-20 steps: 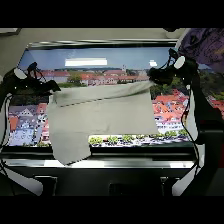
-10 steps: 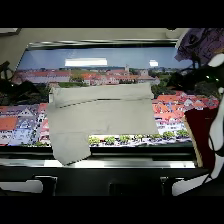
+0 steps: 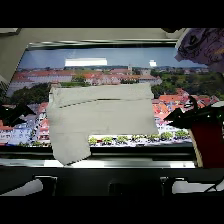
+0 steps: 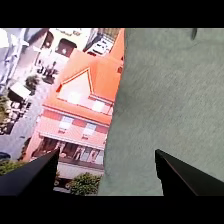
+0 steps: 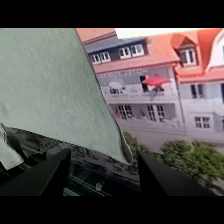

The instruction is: Fold the clothes and pants, and hang the long-sleeved shirts on hangers.

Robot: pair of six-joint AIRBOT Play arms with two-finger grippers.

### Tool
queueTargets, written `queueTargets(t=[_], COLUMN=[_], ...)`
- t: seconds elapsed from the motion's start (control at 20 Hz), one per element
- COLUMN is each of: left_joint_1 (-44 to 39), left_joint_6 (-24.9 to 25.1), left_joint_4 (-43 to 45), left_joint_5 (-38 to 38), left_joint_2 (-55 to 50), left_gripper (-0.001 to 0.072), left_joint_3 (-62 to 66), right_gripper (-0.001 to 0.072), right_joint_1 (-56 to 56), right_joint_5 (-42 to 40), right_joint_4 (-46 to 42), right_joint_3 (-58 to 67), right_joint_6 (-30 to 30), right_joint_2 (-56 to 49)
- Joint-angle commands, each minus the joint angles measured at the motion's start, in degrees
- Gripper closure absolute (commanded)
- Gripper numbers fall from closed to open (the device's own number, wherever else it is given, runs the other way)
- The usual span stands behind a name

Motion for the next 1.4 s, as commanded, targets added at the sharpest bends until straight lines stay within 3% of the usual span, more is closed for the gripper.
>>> queueTargets(t=[0.0, 0.4, 0.75, 0.85, 0.9, 1.0, 1.1, 1.25, 1.35], left_joint_1=[-0.2, -0.35, -0.35, -0.09, 0.15, 0.68, 2.21, 8.0, 12.59], left_joint_6=[0.02, -0.02, -0.31, -0.63, -0.63, -0.37, 0.26, 1.38, 6.27], left_joint_4=[0.07, 0.09, 0.09, 0.09, 0.09, 0.09, -0.42, -3.28, -8.5], left_joint_5=[1.75, 3.45, 3.41, 3.45, 3.5, 3.89, 5.95, 8.98, 7.93], left_joint_2=[0.68, 0.57, 0.57, 0.59, 0.61, 1.07, 2.91, 6.34, 6.23], left_gripper=[0.0034, 0.0034, 0.0033, 0.0033, 0.0033, 0.0033, 0.0034, 0.0033, 0.0034], left_joint_3=[-1.73, -1.73, -1.75, -2.19, -2.95, -6.38, -11.85, -21.77, -26.23], right_gripper=[0.0214, 0.0214, 0.0238, 0.0403, 0.0413, 0.0583, 0.0678, 0.0679, 0.0679], right_joint_1=[1.16, 5.7, 8.22, 8.2, 8.2, 8.2, 8.2, 8.2, 8.2], right_joint_5=[-2.25, -2.56, -7.72, -8.09, -8.46, -8.61, -8.44, -8.37, -8.33], right_joint_4=[1.01, -1.14, -0.7, -1.09, -1.03, -1.01, -0.98, -0.98, -0.94], right_joint_3=[-5.03, -7.93, -9.66, -9.66, -9.66, -9.66, -9.66, -9.66, -9.66], right_joint_6=[-3.04, -2.01, -1.55, -0.96, -0.92, -0.98, -1.14, -1.18, -1.18], right_joint_2=[0.33, 0.33, 0.26, 0.26, 0.26, 0.26, 0.28, 0.28, 0.28])
